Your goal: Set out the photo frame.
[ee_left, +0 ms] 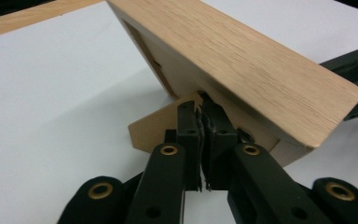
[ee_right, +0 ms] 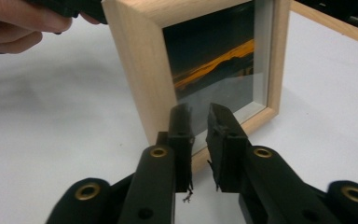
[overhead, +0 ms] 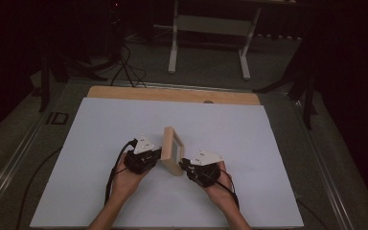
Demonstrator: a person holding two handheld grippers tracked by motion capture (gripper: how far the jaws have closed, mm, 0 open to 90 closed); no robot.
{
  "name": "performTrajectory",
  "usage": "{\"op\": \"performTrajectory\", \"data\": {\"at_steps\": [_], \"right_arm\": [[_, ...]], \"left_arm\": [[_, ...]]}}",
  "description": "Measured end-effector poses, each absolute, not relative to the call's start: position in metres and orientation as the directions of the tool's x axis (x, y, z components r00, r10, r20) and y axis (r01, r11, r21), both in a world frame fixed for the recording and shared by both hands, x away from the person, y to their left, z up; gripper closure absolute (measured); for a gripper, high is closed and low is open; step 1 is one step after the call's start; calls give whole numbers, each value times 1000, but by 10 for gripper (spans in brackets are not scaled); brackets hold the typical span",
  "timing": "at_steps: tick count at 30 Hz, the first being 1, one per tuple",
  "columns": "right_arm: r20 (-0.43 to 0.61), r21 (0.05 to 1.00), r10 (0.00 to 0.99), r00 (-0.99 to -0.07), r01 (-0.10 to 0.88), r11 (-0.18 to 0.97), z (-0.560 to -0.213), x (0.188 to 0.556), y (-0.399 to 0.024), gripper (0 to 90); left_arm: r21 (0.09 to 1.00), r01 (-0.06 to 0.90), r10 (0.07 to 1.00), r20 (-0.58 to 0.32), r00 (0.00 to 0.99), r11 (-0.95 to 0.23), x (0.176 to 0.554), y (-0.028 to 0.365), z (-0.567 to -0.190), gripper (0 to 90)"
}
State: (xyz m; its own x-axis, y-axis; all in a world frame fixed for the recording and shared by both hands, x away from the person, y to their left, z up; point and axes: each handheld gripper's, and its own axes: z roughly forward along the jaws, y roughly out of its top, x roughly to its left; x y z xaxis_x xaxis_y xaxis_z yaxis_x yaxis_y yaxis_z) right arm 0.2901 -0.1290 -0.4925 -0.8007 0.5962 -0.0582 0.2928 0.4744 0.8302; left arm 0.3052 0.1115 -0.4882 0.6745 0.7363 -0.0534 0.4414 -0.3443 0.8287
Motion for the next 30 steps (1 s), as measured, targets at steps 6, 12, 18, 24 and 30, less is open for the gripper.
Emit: {"op": "performTrajectory", "data": {"at_steps": [6,12,18,24,30], "right_arm": [[-49,839,608,-792,298,455,-489,291,-135,726],[-48,840,610,-791,298,453,-488,291,-138,690],[-41,843,604,-796,297,449,-488,291,-139,663],[-36,843,602,-798,299,447,-488,292,-140,644],[-29,847,609,-793,304,436,-487,292,-143,637]], "left_arm": [[839,443,747,-68,661,-316,303,119,-484,793],[843,448,759,-76,646,-297,299,125,-479,693],[853,447,767,-91,636,-269,297,131,-474,622],[858,442,773,-86,629,-264,294,134,-469,562],[867,436,782,-93,616,-241,291,136,-461,504]]}}
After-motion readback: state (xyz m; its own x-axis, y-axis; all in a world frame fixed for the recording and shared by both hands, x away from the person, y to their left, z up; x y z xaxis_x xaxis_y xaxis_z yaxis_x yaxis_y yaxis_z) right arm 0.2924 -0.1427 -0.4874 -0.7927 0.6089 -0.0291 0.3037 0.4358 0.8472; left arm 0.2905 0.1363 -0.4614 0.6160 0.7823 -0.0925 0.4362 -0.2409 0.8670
